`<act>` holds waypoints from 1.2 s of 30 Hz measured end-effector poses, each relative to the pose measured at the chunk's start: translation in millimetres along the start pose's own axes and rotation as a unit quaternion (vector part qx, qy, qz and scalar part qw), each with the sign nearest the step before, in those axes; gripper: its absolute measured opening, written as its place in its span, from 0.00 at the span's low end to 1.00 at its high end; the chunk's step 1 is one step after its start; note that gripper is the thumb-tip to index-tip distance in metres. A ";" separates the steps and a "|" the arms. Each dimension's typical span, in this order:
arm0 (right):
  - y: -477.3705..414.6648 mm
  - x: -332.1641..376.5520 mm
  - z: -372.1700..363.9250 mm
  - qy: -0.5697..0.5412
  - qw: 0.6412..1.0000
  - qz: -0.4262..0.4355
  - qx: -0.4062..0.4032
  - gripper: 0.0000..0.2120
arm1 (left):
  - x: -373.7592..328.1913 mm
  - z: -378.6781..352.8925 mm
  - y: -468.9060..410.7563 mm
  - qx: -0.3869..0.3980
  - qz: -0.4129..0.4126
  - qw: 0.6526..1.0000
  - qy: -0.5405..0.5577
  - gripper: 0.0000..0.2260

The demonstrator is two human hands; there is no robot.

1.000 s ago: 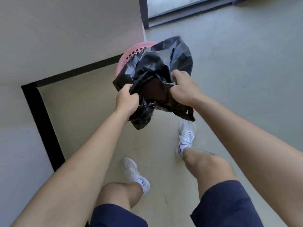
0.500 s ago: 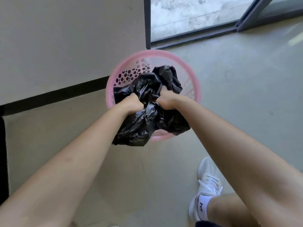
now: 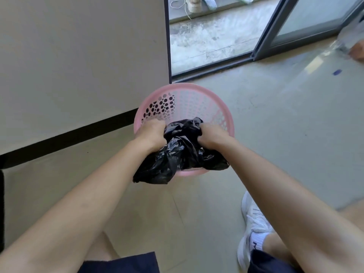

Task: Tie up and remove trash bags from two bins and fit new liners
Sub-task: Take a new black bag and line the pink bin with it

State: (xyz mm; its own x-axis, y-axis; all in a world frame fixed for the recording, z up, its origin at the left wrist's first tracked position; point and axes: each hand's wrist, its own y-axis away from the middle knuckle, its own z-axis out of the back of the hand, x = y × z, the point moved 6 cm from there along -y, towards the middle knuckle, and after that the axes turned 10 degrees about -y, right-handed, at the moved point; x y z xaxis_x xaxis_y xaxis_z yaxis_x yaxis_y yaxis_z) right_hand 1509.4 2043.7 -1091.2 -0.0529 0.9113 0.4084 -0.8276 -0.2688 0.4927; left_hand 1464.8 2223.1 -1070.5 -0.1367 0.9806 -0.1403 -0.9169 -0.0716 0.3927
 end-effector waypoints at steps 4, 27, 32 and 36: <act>16.9 2.6 36.2 0.038 0.975 0.043 -0.214 0.12 | 11.3 29.4 19.3 -0.187 0.037 0.980 -0.064 0.13; 73.8 -9.1 69.9 0.113 0.973 -0.066 -0.189 0.11 | 78.3 66.4 62.7 -0.277 0.086 0.953 -0.084 0.20; 83.6 13.4 72.9 0.063 0.984 0.005 -0.168 0.41 | 84.5 61.0 74.9 -0.286 0.113 0.951 -0.003 0.21; 106.2 84.1 63.0 0.112 0.925 0.233 -0.278 0.24 | 80.4 66.3 73.6 -0.311 0.126 0.940 0.061 0.18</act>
State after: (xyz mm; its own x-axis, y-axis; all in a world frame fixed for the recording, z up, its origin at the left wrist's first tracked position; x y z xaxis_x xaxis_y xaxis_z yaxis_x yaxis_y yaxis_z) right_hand 1452.3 2072.1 -956.1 -0.5393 0.7956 0.2758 -0.8420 -0.5036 -0.1937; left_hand 1411.2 2308.8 -992.6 -0.3862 0.8929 -0.2314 -0.8865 -0.4286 -0.1745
